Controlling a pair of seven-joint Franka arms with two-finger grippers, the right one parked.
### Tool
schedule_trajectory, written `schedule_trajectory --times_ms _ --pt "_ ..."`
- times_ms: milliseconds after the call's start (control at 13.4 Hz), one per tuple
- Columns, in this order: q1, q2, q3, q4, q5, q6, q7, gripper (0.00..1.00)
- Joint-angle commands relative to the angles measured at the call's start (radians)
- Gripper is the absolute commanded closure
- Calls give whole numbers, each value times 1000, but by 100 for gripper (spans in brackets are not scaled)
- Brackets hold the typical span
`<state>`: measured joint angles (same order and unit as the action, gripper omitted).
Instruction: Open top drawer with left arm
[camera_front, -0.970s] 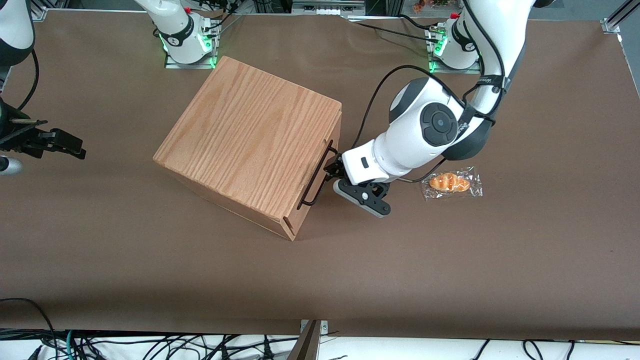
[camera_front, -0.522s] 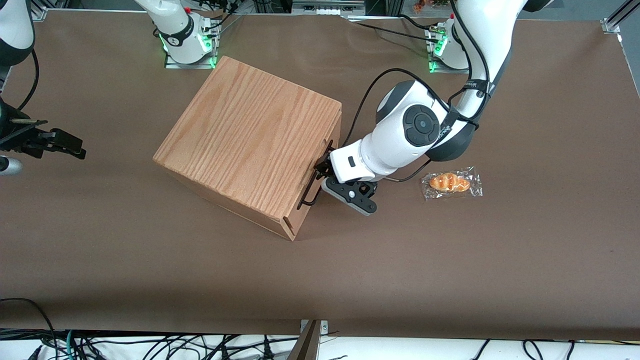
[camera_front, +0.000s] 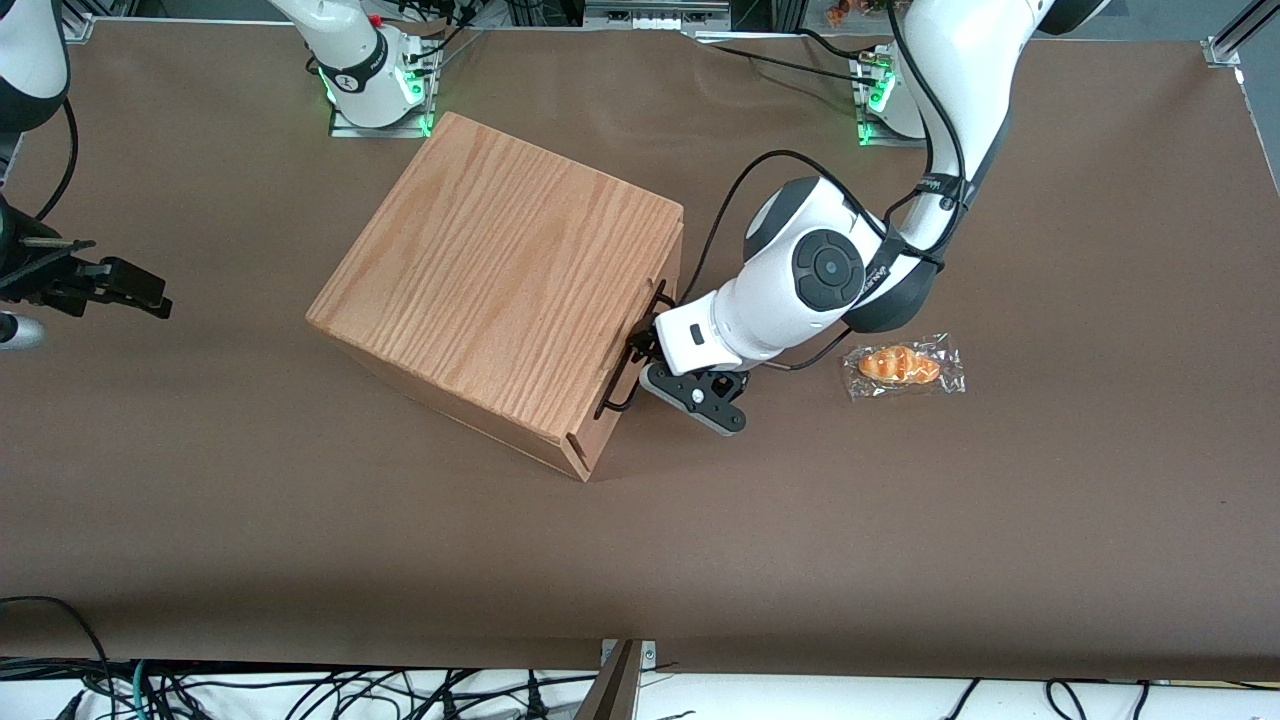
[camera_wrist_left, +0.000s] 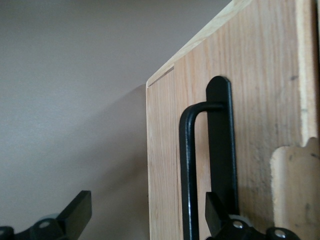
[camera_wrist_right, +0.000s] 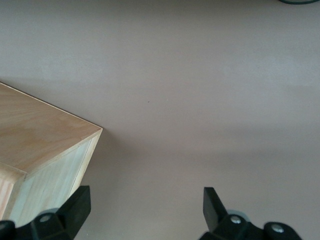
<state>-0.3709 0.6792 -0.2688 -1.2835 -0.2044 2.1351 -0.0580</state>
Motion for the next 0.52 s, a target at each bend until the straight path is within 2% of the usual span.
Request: schedule_trajectory --times_ms 0,149,448 --pt "-6 8 11 0 32 -4 9 0" --pt "0 6 11 -20 83 -10 1 0" --pt "32 2 31 -19 101 -47 7 0"
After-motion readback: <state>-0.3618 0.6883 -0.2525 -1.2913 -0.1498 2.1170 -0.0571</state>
